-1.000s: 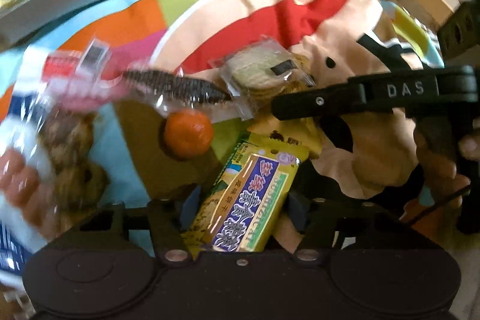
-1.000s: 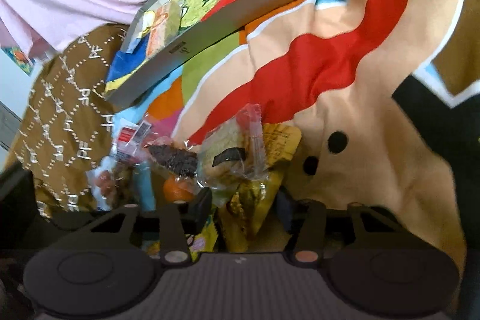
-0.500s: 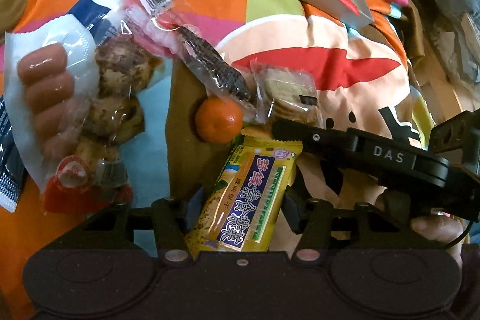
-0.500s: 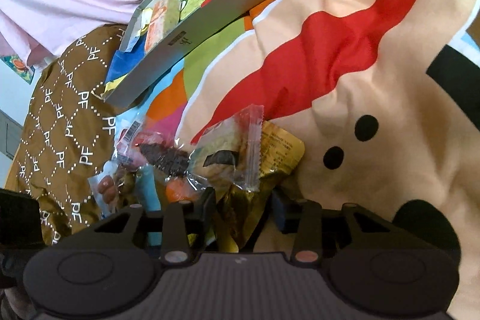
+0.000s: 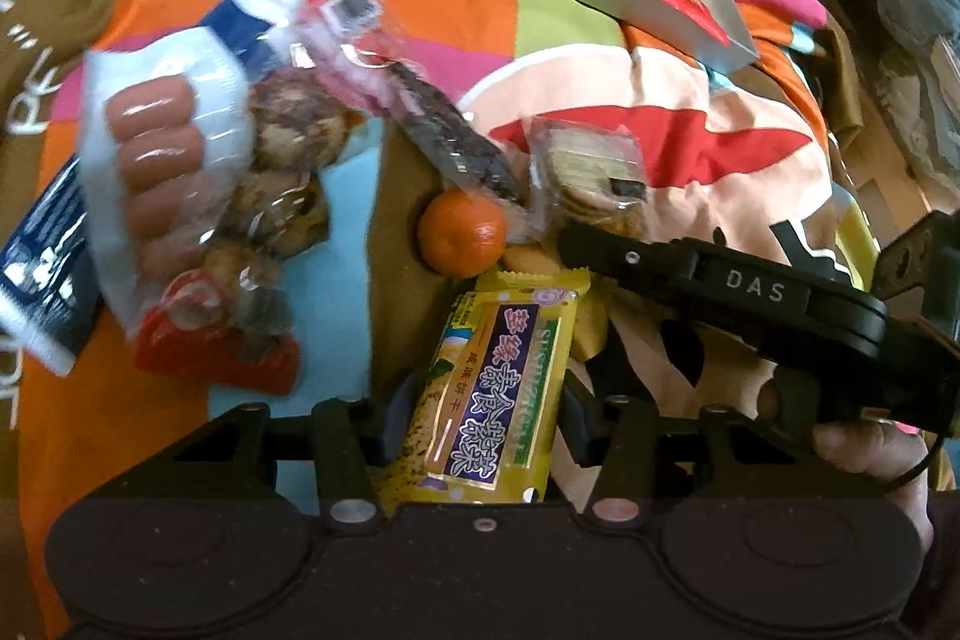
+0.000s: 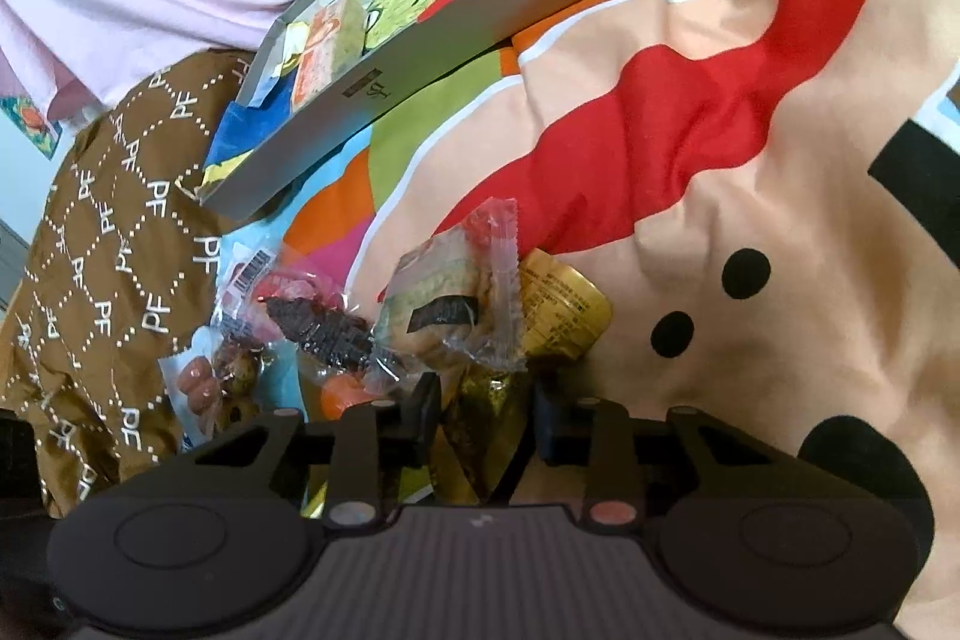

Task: Organize snacks
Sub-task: 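Grasp the yellow candy bar with the left tool, then grasp the gold-wrapped sweet with the right tool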

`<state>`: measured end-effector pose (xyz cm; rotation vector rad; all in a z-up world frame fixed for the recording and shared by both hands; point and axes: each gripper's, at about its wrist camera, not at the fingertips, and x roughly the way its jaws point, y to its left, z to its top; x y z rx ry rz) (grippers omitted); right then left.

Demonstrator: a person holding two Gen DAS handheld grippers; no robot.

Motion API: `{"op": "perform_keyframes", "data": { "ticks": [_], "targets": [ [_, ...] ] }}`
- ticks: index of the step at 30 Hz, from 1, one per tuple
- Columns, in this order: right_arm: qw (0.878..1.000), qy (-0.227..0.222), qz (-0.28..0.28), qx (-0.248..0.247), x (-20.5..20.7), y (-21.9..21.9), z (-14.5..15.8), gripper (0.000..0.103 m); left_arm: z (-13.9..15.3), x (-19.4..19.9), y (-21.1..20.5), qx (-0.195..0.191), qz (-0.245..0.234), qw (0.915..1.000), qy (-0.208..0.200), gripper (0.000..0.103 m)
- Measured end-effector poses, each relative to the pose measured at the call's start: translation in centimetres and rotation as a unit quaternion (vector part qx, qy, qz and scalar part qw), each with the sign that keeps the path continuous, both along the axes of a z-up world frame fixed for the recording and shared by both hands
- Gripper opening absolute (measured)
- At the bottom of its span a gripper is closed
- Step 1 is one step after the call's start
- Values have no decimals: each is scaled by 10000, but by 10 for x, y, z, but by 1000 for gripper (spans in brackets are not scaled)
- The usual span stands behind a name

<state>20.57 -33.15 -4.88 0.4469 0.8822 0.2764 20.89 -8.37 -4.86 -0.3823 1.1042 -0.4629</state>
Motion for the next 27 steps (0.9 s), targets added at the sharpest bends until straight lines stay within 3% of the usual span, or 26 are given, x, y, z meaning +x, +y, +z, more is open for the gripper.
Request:
{"op": "perform_keyframes", "data": {
  "ticks": [6,14,24,27],
  "targets": [
    [9995,-54,76,-288,-8,5,4,31,-3,-15,7,-34,352,9992,-178,51],
    [9964,-332,279,-726,-30,17,13,27,3,-24,6,-35,475,9986,-229,49],
    [9796,-1019,326,-1703,-58,33,32,22,11,-34,9,-428,612,9969,-241,45],
    [9770,-1081,312,-1814,-59,35,33,21,12,-35,7,-334,588,9973,-276,45]
  ]
}}
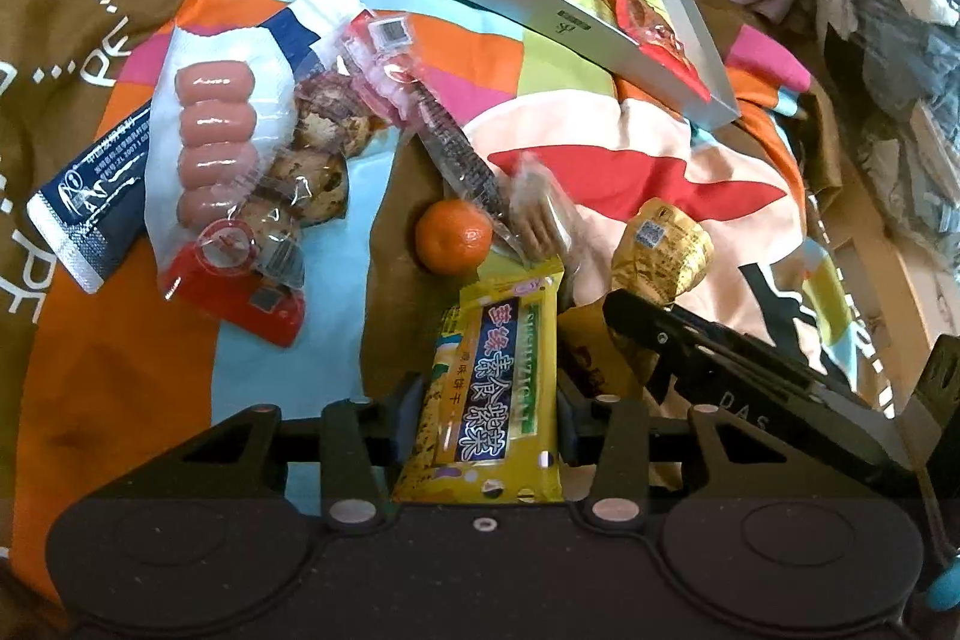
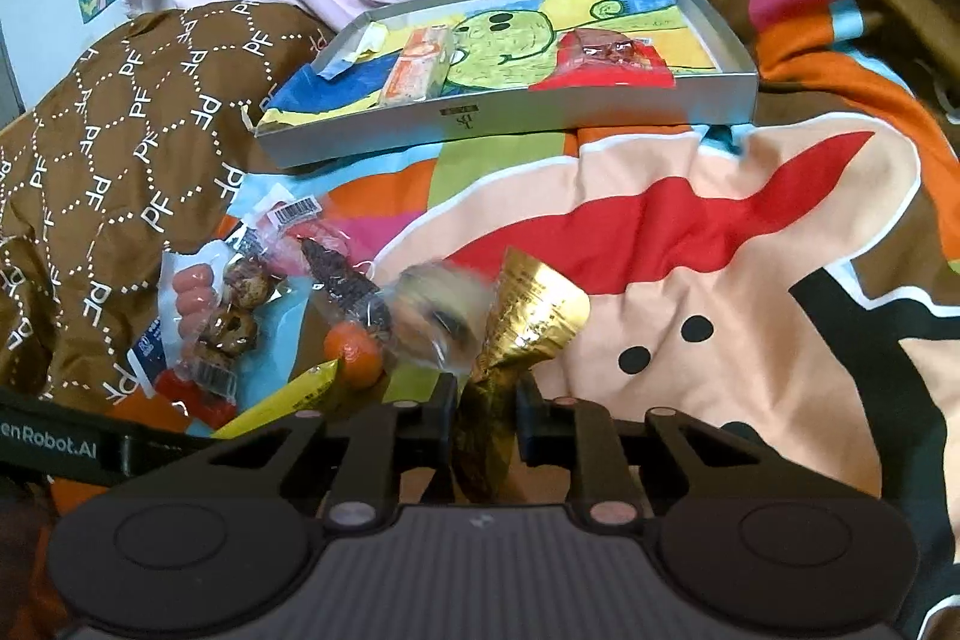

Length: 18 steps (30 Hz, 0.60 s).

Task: Organize snacks
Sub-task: 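Grasp the gold-wrapped sweet with the right tool, then carry the yellow candy bar with the left tool while the right tool carries the gold sweet to the tray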

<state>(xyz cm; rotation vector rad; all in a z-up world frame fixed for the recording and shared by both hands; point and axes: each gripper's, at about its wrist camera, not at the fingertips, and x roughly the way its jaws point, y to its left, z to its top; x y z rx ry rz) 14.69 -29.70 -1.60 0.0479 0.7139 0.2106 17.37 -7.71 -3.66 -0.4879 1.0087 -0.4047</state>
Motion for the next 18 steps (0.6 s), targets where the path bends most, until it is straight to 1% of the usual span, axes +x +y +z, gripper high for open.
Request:
{"op": "perform_keyframes", "data": {
  "ticks": [2,4,7,12,15,18],
  "targets": [
    [10000,-46,-6,-8,-2,-1,1,20,0,0,-1,-9,1,10000,-9,45],
    [9998,-174,-60,-31,-4,-3,4,18,1,1,0,-100,19,9999,-9,45],
    [9993,-334,-173,4,-5,-7,7,18,6,2,-1,-262,4,9996,-122,45],
    [9992,-314,-230,70,-2,-10,7,17,16,2,-6,-273,40,9989,-375,45],
    [9983,-503,-284,70,-4,-10,11,17,24,6,-9,-285,48,9981,-541,45],
    [9964,-746,-350,195,-3,-13,18,18,34,13,-15,-201,57,9968,-772,45]
  ]
}}
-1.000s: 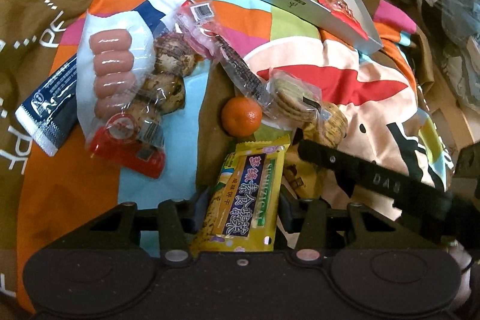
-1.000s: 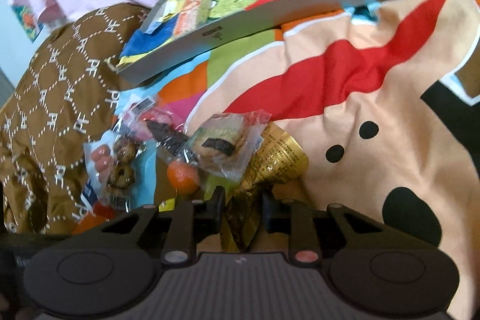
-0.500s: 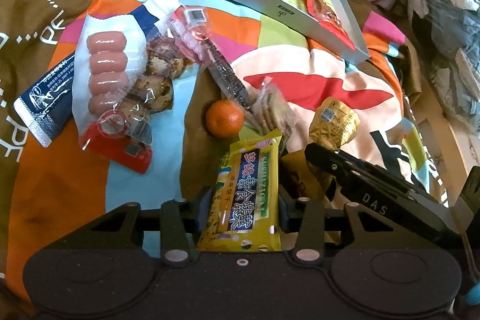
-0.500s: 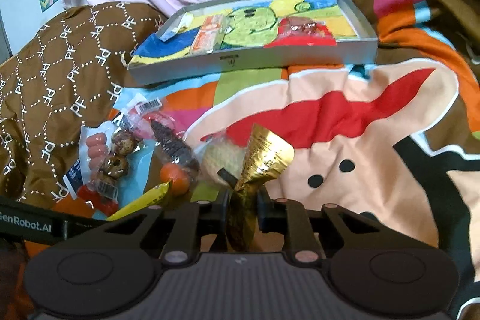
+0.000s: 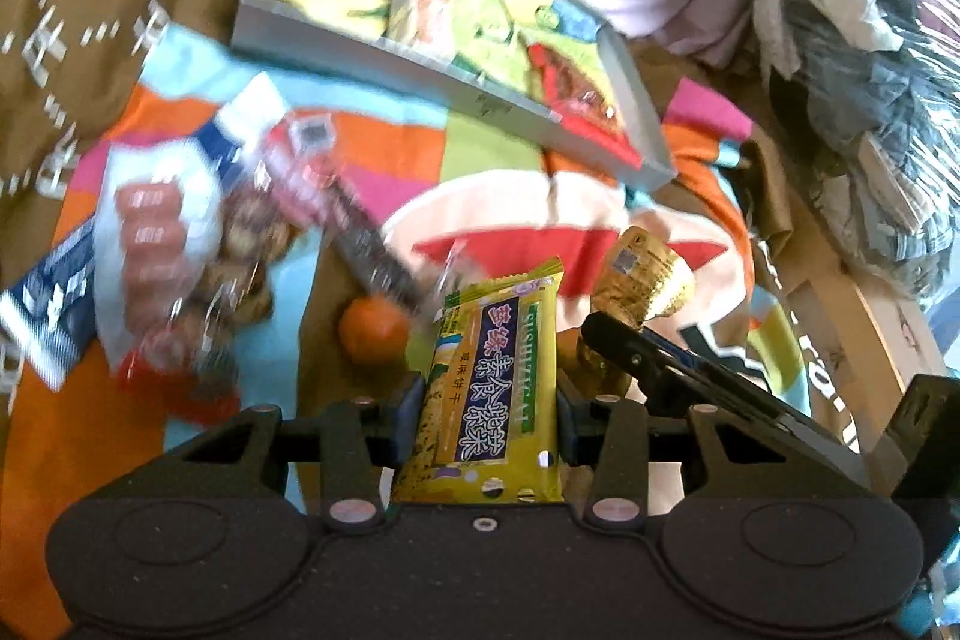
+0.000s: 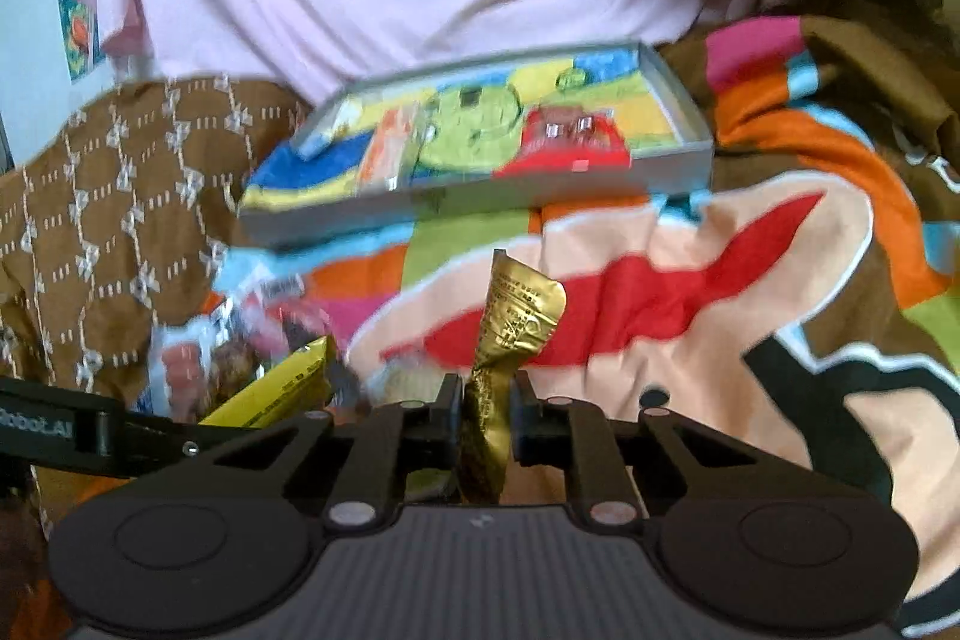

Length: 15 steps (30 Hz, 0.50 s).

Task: Organize snacks
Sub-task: 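Carry the yellow candy bar with the left tool while the right tool carries the gold sweet to the tray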

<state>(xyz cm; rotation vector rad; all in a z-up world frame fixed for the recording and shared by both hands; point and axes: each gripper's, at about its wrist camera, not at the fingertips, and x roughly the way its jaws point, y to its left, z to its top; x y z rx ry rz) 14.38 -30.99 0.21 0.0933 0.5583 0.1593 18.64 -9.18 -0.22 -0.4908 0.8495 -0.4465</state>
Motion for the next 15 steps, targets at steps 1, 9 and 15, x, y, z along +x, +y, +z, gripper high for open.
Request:
{"op": "perform_keyframes", "data": {
  "ticks": [1,9,15],
  "targets": [
    [9999,-104,-6,27,1,-1,3,18,4,3,-2,18,20,10000,-76,45],
    [9911,-1284,-342,-116,17,-10,25,18,40,37,-28,34,430,9966,-705,45],
    [9757,-2030,-818,85,39,-31,31,18,67,78,-43,106,846,9888,-1226,45]
  ]
}}
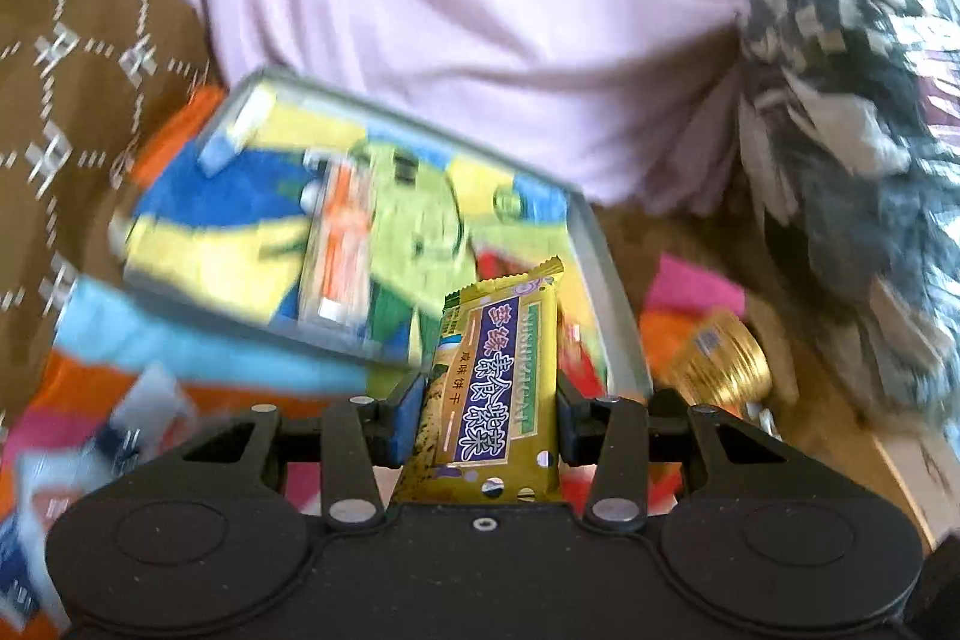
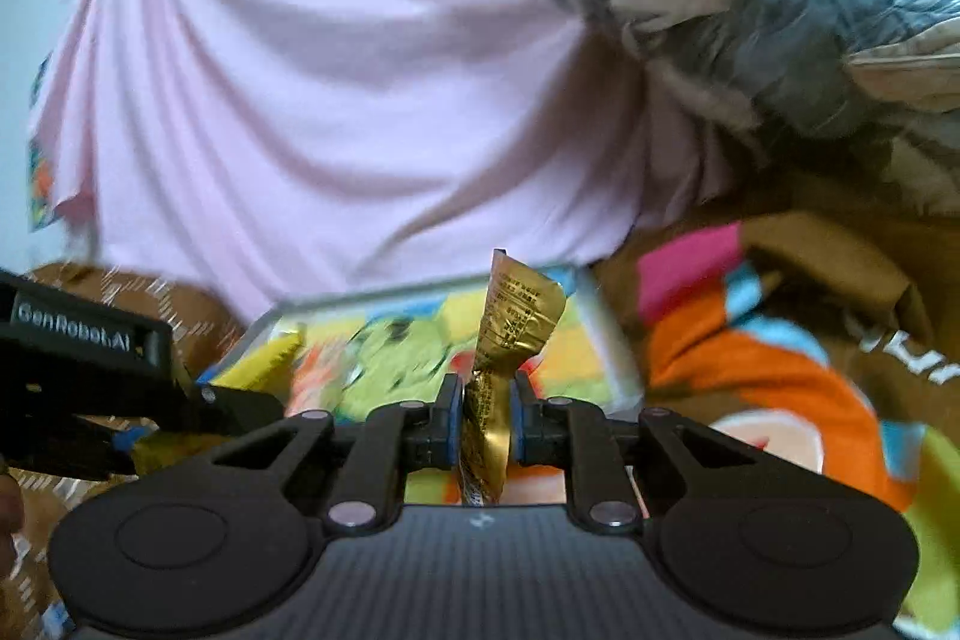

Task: Organize snacks
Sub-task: 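Carry the yellow candy bar with the left tool while the right tool carries the gold sweet to the tray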

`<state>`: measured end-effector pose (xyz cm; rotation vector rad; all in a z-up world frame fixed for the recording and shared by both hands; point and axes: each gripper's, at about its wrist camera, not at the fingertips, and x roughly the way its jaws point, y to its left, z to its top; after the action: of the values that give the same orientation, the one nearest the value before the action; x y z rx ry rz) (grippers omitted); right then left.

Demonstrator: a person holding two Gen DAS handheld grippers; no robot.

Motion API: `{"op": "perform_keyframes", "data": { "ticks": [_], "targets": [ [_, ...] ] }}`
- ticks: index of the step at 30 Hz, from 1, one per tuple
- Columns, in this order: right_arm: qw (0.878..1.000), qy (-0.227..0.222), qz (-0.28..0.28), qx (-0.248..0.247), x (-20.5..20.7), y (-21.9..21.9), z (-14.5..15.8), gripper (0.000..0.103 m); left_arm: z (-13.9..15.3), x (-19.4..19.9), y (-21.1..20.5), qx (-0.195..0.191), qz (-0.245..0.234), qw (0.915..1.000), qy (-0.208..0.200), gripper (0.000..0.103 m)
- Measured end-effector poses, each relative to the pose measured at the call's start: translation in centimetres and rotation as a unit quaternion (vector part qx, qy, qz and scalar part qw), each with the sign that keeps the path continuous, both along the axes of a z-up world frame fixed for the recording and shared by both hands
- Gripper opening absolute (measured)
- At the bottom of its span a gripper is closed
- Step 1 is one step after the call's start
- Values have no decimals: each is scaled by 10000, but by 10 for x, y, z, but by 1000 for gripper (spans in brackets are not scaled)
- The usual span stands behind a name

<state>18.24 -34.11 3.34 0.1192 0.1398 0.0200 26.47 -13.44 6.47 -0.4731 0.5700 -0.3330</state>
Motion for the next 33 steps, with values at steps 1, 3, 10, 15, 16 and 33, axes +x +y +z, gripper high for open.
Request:
{"op": "perform_keyframes", "data": {
  "ticks": [1,3,10,15,16,33],
  "targets": [
    [9999,-51,-152,18,6,-2,0,18,3,9,-3,0,71,10000,-34,45],
    [9990,-96,-432,19,19,-4,-1,18,4,27,-7,-11,151,9999,-73,45],
    [9960,-526,-688,-230,43,-5,-3,18,-7,77,-26,208,247,9994,-76,45],
    [9948,-453,-690,-596,65,3,-10,18,-18,102,-35,256,257,9993,73,45],
    [9942,-432,-739,-654,69,3,-11,18,-20,107,-36,257,257,9993,115,45],
    [9953,-135,-645,-713,91,6,-17,17,-42,128,-37,377,274,9980,427,46]
  ]
}}
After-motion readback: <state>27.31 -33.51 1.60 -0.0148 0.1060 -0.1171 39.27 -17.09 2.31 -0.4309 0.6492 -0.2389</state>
